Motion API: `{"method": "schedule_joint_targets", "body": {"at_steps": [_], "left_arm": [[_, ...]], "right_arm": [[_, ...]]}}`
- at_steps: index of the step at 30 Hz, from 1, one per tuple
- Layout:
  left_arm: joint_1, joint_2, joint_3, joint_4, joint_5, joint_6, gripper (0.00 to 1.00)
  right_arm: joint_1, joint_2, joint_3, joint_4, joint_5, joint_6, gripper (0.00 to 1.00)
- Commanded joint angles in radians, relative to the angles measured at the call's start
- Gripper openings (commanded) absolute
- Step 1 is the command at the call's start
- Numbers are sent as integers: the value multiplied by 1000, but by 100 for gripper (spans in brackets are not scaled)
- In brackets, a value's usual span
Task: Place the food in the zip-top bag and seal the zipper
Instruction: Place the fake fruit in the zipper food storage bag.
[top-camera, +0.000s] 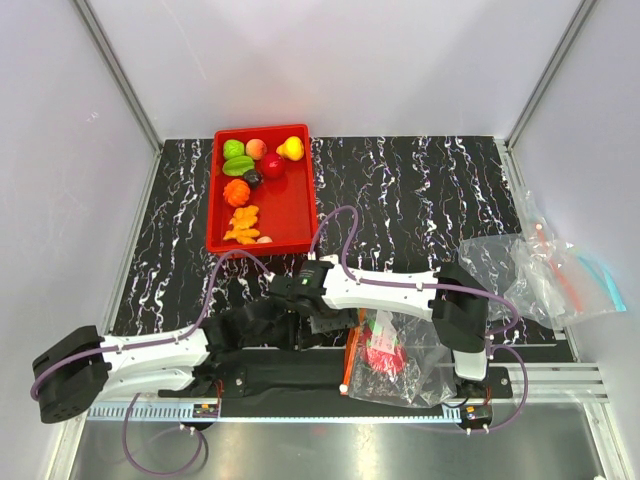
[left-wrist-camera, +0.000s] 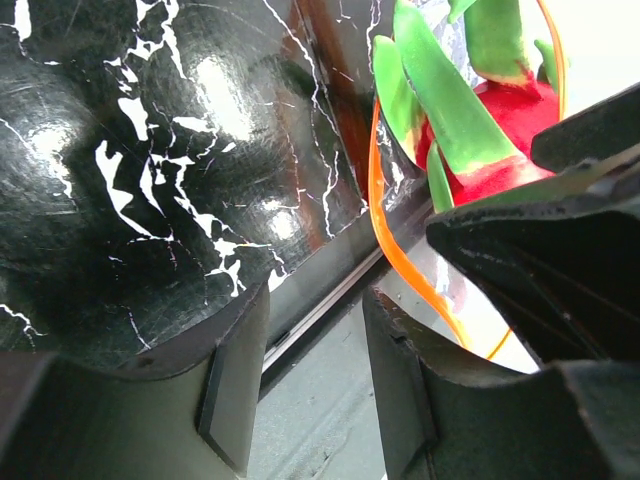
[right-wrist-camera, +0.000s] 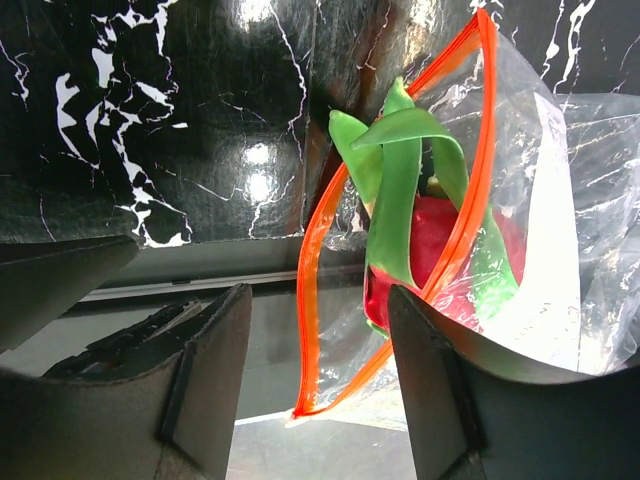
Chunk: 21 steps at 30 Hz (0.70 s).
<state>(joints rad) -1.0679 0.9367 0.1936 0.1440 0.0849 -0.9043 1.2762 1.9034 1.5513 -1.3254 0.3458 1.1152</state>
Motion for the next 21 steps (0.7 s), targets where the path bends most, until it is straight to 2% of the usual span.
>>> {"method": "schedule_joint_targets", "body": {"at_steps": [1,6,13,21], "left_arm": [[8,-12,7,12,12,30,47],[23,-13,6,3,22,31,47],[177,-134,-25,-91,96,73,47],[235,-193,-26,-141,118,105,48]], "right_arm": [[6,-12,41,-308,59,26,63],[6,-26,44,-308,81,17,64],[-3,-76,32,-307,107,18,66],[-17,-110,-48,-308,68,11,66]]}}
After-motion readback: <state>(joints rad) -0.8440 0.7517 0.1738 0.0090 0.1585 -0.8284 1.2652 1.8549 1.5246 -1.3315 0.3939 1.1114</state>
